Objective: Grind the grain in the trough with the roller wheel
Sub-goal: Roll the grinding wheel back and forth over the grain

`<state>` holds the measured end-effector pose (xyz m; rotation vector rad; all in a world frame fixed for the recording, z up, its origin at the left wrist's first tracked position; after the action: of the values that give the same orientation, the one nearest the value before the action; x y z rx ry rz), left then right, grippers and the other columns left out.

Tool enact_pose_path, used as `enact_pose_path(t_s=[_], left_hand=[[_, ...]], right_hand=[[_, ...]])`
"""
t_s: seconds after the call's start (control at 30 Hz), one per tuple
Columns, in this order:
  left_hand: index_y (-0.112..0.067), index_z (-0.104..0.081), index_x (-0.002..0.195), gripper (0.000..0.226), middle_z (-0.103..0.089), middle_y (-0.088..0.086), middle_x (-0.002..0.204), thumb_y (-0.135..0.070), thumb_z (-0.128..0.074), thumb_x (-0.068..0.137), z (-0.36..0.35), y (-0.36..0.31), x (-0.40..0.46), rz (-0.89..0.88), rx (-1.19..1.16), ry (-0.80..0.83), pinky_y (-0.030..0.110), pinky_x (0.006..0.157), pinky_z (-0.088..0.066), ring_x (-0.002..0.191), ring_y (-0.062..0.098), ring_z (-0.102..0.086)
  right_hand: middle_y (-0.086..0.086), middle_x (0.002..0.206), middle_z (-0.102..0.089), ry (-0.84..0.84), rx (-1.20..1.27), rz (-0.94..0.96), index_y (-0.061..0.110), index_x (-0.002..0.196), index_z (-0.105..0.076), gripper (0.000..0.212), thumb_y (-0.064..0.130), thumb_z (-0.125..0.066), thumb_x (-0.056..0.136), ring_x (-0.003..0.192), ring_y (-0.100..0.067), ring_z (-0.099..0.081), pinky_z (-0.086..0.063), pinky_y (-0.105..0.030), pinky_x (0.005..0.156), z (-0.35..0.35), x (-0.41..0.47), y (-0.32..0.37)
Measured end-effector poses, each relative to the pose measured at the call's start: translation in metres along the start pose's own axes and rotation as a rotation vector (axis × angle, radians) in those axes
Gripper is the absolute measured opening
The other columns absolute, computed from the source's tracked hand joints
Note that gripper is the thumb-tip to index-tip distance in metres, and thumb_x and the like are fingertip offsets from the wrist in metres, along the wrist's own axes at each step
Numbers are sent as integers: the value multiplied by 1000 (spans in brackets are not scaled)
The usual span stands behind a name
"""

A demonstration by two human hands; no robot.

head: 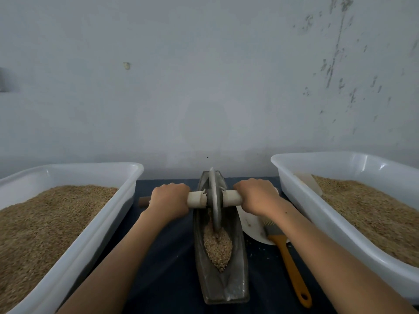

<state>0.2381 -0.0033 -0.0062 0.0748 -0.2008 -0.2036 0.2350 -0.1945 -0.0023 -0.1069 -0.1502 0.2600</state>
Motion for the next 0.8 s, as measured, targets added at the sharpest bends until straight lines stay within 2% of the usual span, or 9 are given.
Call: enact_pose_path(t_s=[0.17,0.23,0.3,0.33,0.4,0.5,0.63,0.7,0.8], left_hand=[[-20,-57,112,39,-60,-2,93,-30,-70,77,0,1,-1,-9,-9,272,30,73,-43,82,16,-55],[-17,-59,107,36,-61,-4,87,-27,-72,75,-2,1,-2,-20,-68,373,29,72,-45,79,16,-59],[-18,-58,95,26,-61,-5,77,-25,-73,74,-4,2,-2,-24,-106,407,25,65,-45,71,12,-60],[-20,-56,92,25,-58,-7,72,-24,-73,73,-3,2,-2,-18,-108,397,24,61,-42,67,11,-58],[-23,-57,97,29,-53,-9,73,-28,-72,74,-1,1,-1,-4,-79,329,26,64,-41,70,12,-55],[-23,-57,108,31,-57,-6,87,-33,-66,80,2,-1,2,0,13,111,30,69,-39,81,16,-55],[-25,-55,102,17,-63,-2,99,-29,-57,86,2,-2,1,13,16,-150,30,69,-37,90,19,-59],[-24,-55,101,16,-62,-1,99,-29,-56,86,2,-2,1,18,6,-169,30,69,-36,89,19,-59],[-23,-56,108,25,-62,-1,102,-29,-60,85,-1,1,2,13,17,-18,30,71,-38,91,18,-58]], right_hand=[[-7,102,-64,333,82,12,11,120,-57,39,15,-68,83,83,-19,-62,-41,-22,56,2,-7,0],[-7,97,-63,408,120,7,9,118,-58,38,14,-69,83,77,-17,-60,-40,-20,53,0,-8,0],[-6,91,-61,421,119,3,8,116,-59,36,14,-69,82,70,-15,-58,-39,-20,51,-1,-7,1],[-6,91,-62,401,117,1,9,115,-60,35,14,-69,82,70,-15,-58,-39,-20,51,-1,-7,1],[-3,91,-63,335,106,5,12,114,-60,35,15,-69,81,73,-15,-60,-39,-21,51,-1,-4,0],[3,84,-57,195,68,7,17,112,-59,31,18,-66,82,73,-15,-55,-34,-24,52,-2,1,-3],[-1,93,-63,-61,12,-36,22,101,-57,17,16,-58,85,75,-20,-52,-38,-31,64,-2,3,-3],[-2,95,-64,-72,13,-33,22,102,-57,18,15,-57,86,75,-20,-51,-38,-32,67,-2,3,-2],[-2,92,-60,64,-8,0,17,111,-58,26,15,-61,85,74,-18,-52,-37,-29,64,1,0,0]])
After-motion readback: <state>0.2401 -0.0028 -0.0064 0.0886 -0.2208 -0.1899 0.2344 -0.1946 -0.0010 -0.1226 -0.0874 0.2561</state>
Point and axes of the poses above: each hand's wrist, its own x-axis towards the middle knuckle, its own z-axis out of the back of the hand, y = z × x, the point moved 4 cm from there along x, towards the middle knuckle
